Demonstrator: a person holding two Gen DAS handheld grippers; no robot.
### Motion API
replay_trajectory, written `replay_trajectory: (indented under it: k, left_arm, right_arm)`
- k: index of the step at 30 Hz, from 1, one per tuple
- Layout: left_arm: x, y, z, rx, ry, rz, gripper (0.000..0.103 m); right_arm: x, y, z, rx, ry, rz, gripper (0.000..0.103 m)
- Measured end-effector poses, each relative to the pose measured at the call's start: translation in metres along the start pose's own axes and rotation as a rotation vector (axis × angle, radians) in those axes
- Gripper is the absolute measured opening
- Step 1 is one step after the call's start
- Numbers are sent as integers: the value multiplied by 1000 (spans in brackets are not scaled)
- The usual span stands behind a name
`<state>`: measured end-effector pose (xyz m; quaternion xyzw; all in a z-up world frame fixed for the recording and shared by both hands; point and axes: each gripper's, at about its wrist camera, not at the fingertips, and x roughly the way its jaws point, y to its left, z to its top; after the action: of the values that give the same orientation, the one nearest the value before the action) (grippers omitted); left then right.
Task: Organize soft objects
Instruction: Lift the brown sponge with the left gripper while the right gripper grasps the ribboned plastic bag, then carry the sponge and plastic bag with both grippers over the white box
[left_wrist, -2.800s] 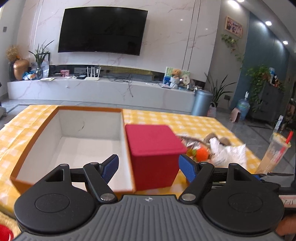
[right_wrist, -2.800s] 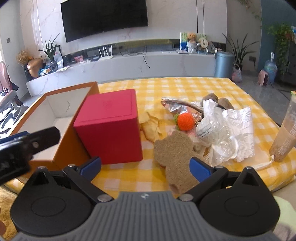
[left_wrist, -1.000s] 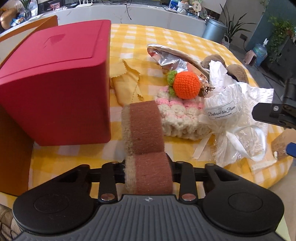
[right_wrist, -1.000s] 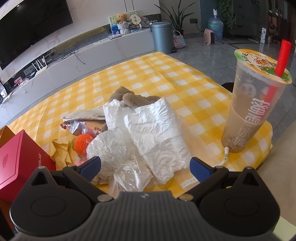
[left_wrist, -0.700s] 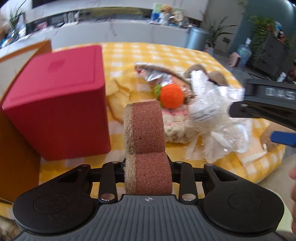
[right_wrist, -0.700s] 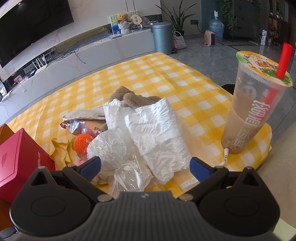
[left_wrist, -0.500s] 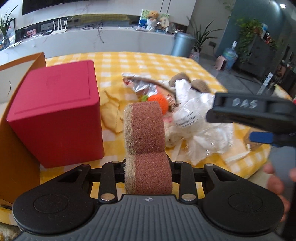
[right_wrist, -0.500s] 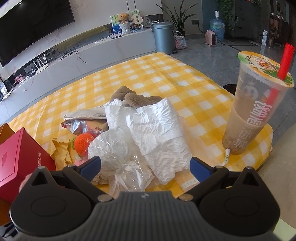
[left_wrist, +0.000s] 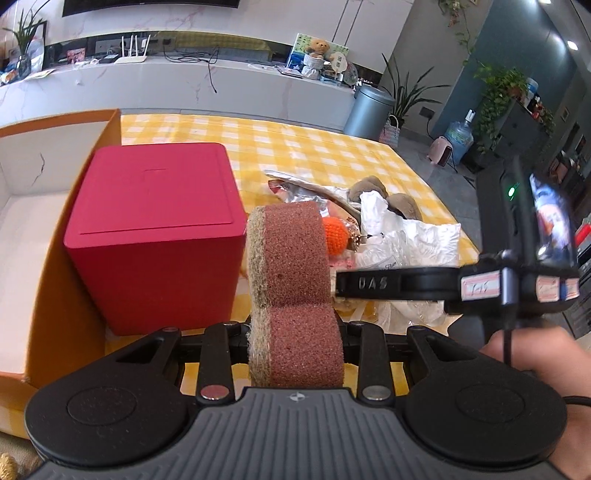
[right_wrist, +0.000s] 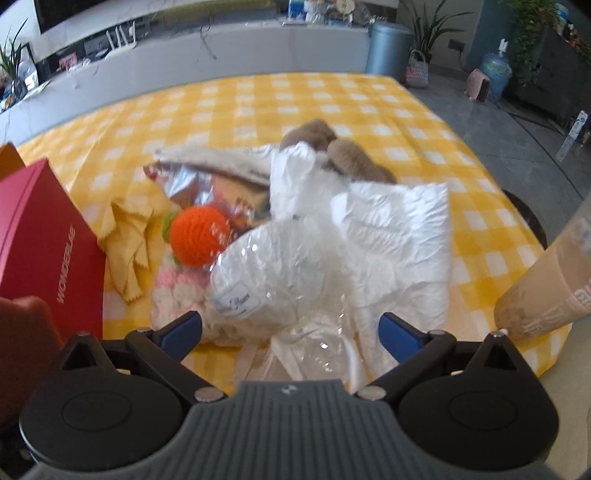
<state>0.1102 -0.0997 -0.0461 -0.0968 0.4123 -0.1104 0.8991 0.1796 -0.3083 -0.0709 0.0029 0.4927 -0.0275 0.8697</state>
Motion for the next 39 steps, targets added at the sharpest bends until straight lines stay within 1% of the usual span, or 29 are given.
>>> replay_trajectory:
  k: [1,4,6,10,15,20,22,25,31,37,39]
  left_arm:
    - [-1,1,1,-4,-2,-3,36]
    - [-4,2,1,-7,-10,-5,36]
    - [-4,2,2,-7,-14,-4,36]
    - [-4,4,1,-9,-16,-1,36]
    - [-7,3,-2,2,-23,-4,36]
    - [-7,2,-4,15,-25,-16,36]
    - [-8,1,-3,16,-25,-25,36]
    - [-9,-1,-3,19,-26,-39,36]
    - [-21,-5,-4,51,-46,-56,36]
    - [-36,-12,-1,81,-77,-50,36]
    - [-40,-12,-1,93,-92,-48,36]
  right_arm:
    - [1,0,-1,-1,9,4,77]
    - [-3,-7,-5,26,3,-14,58]
    - [-8,-14,-6,61,-20,29,50]
    - [-18,-20,-8,99,-63,70,42]
    - [-41,-25,-12,132,-143,129,40]
    - [-63,-41,-18,224,-232,265,40]
    - [-67,-45,-19,249,-254,295,40]
    - [-71,-47,-20,268,-275,332,40]
    - [-81,-61,-27,330,-317,455,40]
    - [-89,-67,-29,362,-361,567,39]
    - [-90,-66,-29,360,-370,586,39]
